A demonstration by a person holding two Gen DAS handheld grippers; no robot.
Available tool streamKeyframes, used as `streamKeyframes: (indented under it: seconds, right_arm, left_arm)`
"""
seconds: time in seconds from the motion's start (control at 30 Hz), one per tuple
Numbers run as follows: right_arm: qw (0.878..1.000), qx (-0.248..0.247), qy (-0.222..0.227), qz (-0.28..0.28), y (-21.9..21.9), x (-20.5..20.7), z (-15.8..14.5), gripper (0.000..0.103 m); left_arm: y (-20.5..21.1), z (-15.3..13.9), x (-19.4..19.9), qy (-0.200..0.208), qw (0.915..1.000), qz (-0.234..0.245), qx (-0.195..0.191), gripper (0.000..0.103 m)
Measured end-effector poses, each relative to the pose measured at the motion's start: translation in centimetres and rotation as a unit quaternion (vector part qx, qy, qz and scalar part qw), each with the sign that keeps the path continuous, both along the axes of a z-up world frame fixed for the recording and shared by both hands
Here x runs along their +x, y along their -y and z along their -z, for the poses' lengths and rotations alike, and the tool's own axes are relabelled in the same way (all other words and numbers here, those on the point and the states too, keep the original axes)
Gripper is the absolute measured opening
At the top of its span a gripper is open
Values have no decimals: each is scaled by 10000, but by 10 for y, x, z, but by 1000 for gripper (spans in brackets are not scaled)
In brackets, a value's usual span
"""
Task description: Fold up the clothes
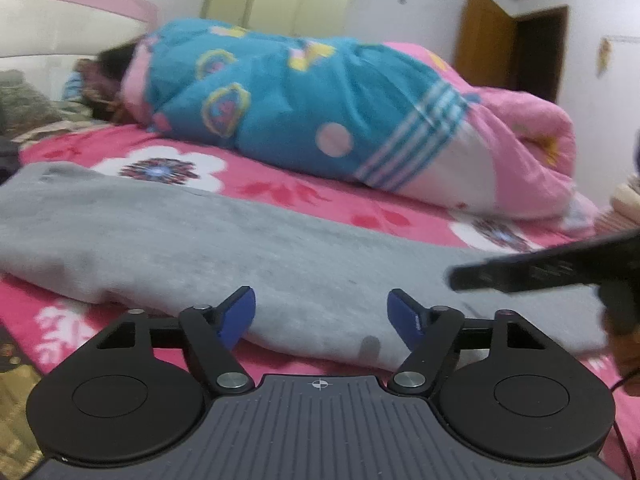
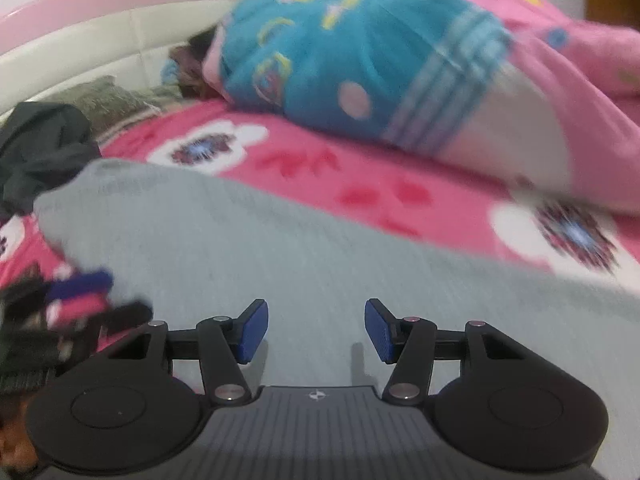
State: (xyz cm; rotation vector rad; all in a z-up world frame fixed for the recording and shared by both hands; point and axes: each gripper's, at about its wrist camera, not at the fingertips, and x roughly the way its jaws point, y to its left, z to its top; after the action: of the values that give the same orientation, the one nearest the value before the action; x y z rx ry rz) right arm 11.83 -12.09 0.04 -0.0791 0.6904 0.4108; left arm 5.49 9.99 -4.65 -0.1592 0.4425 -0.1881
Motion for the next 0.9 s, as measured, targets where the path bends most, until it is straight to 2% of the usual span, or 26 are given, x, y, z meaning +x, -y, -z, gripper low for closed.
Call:
streamKeyframes:
  seconds: [0.07, 0.17, 0.23, 0.27, 0.3, 0.37, 0.43, 0.5, 0.6, 0.63, 0.8, 0.83, 0.9]
  right_arm:
    - [9998, 49, -54, -207, -20, 17, 9, 51]
    - [9980, -336, -173, -511, -46, 17, 34, 47]
    - [9966, -490, -41, -657, -49, -1, 32, 43]
    - [9961, -355, -170, -784, -47, -6, 27, 37]
    - [9952, -223, -296, -908, -45, -10, 22, 36]
    - [9940, -115, -384, -1013, -45, -7, 12, 36]
    - [9952, -259, -100, -939, -55, 4, 5, 36]
    - [9951, -173, 101, -964, -68, 20, 1, 36]
    - [9922, -138, 47, -1241, -92, 34, 16, 35]
    - [9903, -201, -37, -1372, -97, 32, 23, 33]
    - [9810, 94, -139, -1935, -88, 4, 15, 33]
    - [9810, 210, -196, -1917, -85, 6, 11, 33]
    - [9839, 128, 32, -1780, -95, 15, 7, 33]
  left_arm:
    - [-8, 1, 3, -25, 9997, -223, -20, 63]
    - [-22, 1, 6, -77, 9988, -448, -156, 60]
    - [-29, 0, 7, -88, 9985, -477, -242, 59]
    - [-32, -1, 7, -92, 9984, -488, -288, 59]
    - [-34, -2, 5, -92, 9982, -478, -352, 59]
    - [-37, -5, 3, -58, 9979, -477, -432, 59]
    - [-39, -7, 0, 19, 9976, -522, -445, 59]
    - [-39, -9, -3, 115, 9972, -634, -382, 59]
    - [-44, -10, -4, 179, 9960, -799, -350, 59]
    - [-47, -11, -3, 175, 9957, -824, -381, 59]
    - [-58, -14, -4, 207, 9943, -947, -445, 59]
    - [-57, -14, -5, 245, 9942, -970, -404, 59]
    - [-57, -15, -7, 316, 9938, -1013, -330, 59]
